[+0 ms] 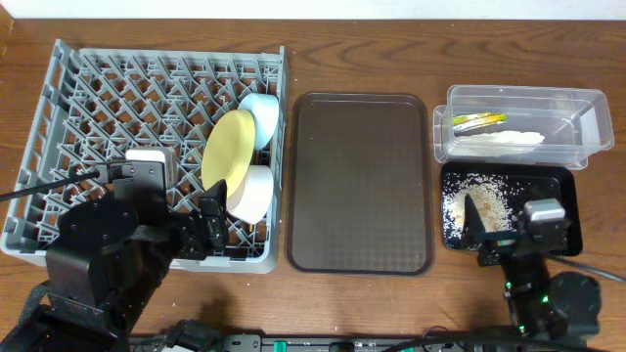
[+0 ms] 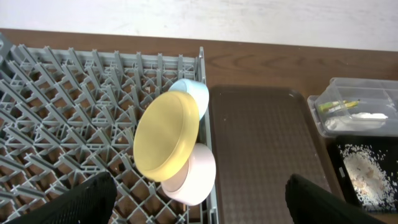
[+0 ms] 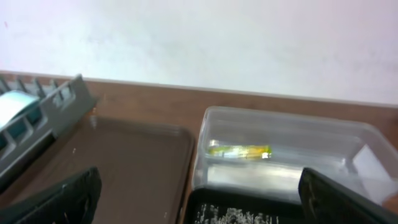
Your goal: Sort waste into correct bins and load items into the dishwasher
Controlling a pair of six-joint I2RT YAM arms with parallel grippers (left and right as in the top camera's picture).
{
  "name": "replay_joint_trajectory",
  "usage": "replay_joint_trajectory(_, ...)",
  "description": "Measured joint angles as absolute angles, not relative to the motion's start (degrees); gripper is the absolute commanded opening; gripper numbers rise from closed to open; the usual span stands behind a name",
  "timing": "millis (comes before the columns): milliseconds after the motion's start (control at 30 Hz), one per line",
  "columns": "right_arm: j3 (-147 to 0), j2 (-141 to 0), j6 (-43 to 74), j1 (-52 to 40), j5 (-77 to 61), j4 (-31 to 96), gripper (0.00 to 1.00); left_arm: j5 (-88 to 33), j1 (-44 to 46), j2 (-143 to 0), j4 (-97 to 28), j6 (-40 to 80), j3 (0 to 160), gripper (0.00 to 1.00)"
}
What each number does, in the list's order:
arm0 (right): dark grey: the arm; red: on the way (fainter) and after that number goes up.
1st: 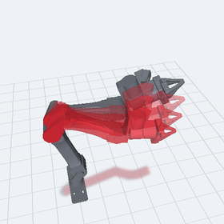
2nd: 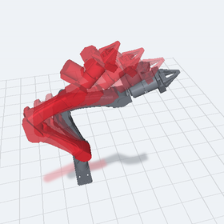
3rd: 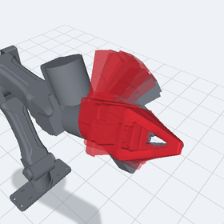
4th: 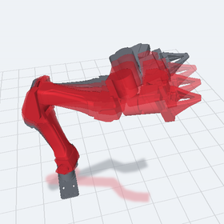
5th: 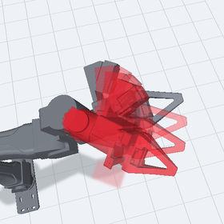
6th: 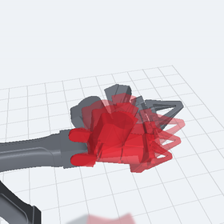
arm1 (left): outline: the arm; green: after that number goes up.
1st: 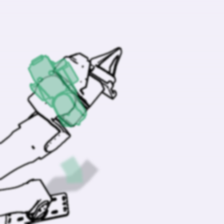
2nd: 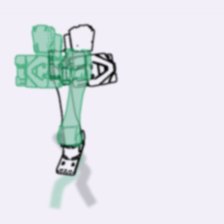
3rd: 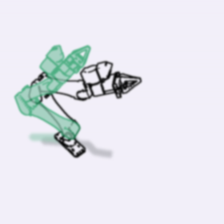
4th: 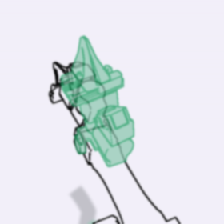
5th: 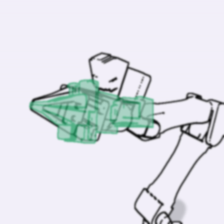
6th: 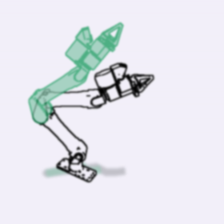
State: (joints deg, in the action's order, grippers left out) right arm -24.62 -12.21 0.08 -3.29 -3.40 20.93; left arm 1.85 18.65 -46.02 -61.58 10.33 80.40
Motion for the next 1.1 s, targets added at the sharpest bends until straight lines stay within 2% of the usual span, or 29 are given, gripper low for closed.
replay_joint_trajectory(267, -8.58, -2.50, -0.05, -3.29, -4.89, 9.17, 0.99, 1.85, 18.65, -46.02, -61.60, 10.33, 80.40, 0.90)
replay_joint_trajectory(500, -1.65, -0.80, -0.05, -3.29, -6.00, 0.60, 0.99, 1.85, 18.65, -46.02, -61.60, 10.33, 80.40, 0.90)
replay_joint_trajectory(1100, -0.40, -0.69, -0.05, -3.29, -6.02, 3.49, 0.99, 1.85, 18.65, -46.02, -61.60, 10.33, 80.40, 0.90)
